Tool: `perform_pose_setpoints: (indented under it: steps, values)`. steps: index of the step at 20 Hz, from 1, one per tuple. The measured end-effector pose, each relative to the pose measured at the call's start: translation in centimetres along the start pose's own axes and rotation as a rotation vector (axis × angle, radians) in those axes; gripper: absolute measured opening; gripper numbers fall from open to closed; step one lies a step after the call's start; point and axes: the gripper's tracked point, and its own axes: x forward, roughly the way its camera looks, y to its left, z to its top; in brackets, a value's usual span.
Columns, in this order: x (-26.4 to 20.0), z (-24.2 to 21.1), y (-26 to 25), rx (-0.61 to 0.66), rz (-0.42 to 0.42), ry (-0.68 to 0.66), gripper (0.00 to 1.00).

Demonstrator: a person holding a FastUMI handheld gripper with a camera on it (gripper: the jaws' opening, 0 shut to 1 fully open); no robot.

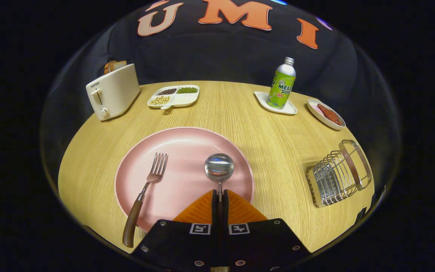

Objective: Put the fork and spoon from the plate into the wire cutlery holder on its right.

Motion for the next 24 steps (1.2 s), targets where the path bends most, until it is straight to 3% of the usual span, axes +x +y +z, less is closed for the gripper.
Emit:
perform_pose_setpoints:
  steps: [11, 15, 20, 24]
  values:
    - [-8.2, 3.6, -5.9, 0.004, 0.064, 0.023, 0.02]
    - [-11.2, 4.2, -10.7, 0.035, 0.050, 0.074, 0.03]
    - [-13.3, 3.5, -17.2, 0.010, -0.031, 0.155, 0.03]
    - [-13.2, 2.7, -19.1, 0.005, -0.040, 0.238, 0.03]
